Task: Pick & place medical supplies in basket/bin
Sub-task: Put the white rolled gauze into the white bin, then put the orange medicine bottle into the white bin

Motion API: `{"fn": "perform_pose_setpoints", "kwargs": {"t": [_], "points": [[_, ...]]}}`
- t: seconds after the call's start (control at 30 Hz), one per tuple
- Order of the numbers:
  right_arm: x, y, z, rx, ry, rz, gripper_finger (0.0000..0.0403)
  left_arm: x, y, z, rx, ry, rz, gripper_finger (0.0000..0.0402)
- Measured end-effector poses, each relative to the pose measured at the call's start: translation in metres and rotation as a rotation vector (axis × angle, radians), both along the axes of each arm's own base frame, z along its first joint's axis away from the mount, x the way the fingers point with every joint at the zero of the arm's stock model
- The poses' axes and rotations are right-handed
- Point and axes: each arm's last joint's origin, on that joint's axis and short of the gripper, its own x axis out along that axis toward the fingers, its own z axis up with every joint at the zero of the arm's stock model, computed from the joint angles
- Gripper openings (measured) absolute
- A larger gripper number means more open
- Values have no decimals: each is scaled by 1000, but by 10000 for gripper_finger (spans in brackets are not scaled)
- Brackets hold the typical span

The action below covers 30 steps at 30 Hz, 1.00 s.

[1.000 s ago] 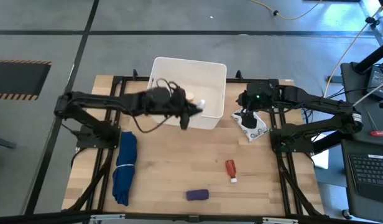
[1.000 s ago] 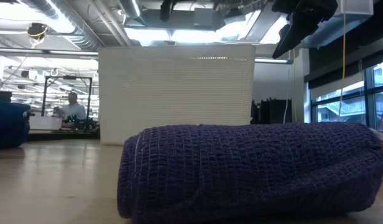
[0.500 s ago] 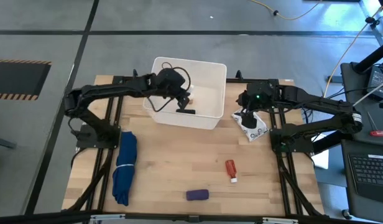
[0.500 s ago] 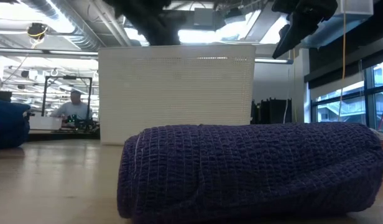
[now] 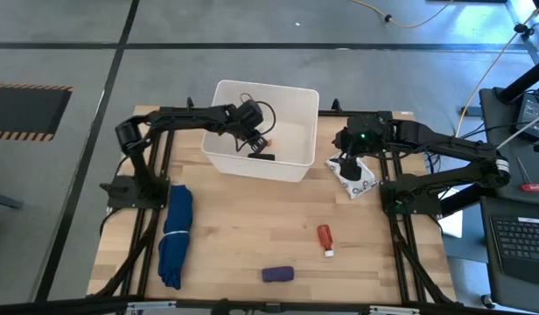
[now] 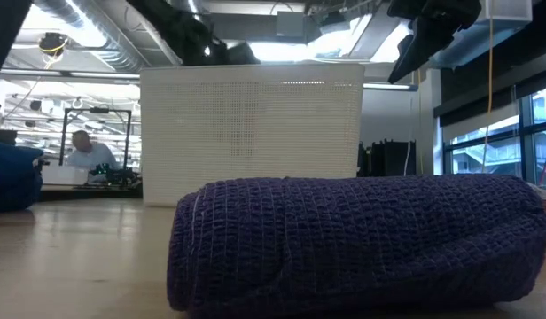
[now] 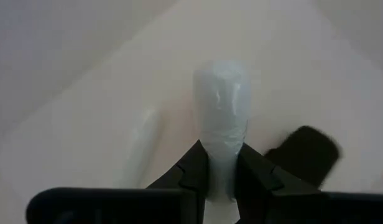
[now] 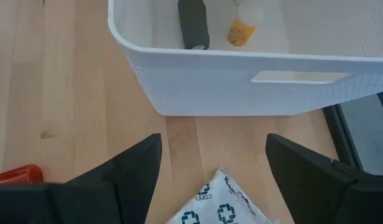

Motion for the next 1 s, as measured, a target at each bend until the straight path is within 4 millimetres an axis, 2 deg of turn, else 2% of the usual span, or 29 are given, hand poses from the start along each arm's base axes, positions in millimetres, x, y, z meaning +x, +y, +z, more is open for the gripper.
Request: {"fn": "perform_pose_setpoints", "kwargs": {"t": [0.2,0.37,0.7,0.83,1.0], "points": [[0,0,0,0,0,0,289,0,9,-16,-38,30,3,55],[0,0,0,0,0,0,289,-1,12,-18,-66,18,-12,67],[0,0,0,0,0,0,289,-2,12,-17,-66,20,-17,118],[0,0,0,0,0,0,289,-3,11,-9,-62,-11,0,133],[0,0,0,0,0,0,289,-8,8,13,-32,-67,-3,149]]}}
